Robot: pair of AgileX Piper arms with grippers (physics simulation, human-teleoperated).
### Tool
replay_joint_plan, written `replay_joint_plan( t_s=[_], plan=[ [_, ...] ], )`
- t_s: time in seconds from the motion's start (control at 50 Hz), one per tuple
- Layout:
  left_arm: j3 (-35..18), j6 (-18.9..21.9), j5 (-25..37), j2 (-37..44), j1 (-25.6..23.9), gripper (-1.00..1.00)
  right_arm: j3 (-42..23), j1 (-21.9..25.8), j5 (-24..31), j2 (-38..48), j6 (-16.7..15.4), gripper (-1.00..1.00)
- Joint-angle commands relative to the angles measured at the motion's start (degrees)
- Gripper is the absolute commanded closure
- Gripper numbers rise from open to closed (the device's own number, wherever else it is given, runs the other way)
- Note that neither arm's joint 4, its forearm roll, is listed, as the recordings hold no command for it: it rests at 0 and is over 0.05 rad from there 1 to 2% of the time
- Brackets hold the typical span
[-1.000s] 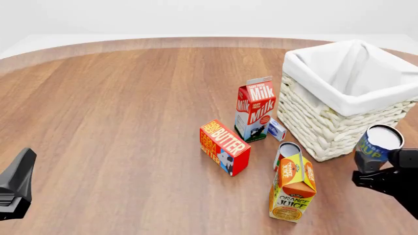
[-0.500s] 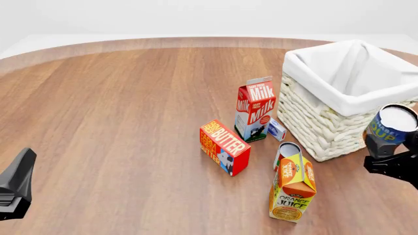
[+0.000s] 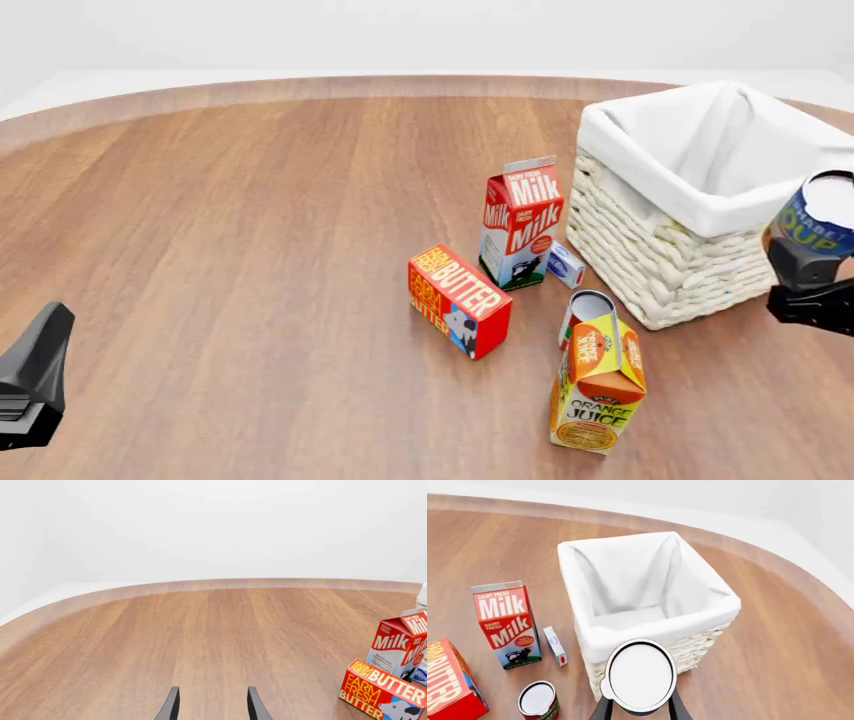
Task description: Pick up the alphabet soup, and put it in the basket.
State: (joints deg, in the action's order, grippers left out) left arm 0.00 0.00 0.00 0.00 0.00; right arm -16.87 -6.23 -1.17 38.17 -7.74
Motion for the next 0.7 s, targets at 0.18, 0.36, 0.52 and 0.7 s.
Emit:
replay_joint_plan(
  t_s=[0.18,0.36,0.52,0.7],
  plan=[
    [0.0,0.0,0.0,0.0,0.0,-1.00,-4.6,0.3,3.4,-1.8,0.5,1.00],
    [0.0,0.0,0.0,0.0,0.0,-1.00,-7.3,0.2,4.7,-1.3,0.1,1.00],
    [0.0,0.0,0.0,0.0,0.0,-1.00,-10.8,0.7,7.1,-0.8,-1.0,1.00],
    [0.0,0.0,0.0,0.0,0.0,-1.00,-13.8,1.1,9.3,-0.1,-1.9,1.00]
  ],
)
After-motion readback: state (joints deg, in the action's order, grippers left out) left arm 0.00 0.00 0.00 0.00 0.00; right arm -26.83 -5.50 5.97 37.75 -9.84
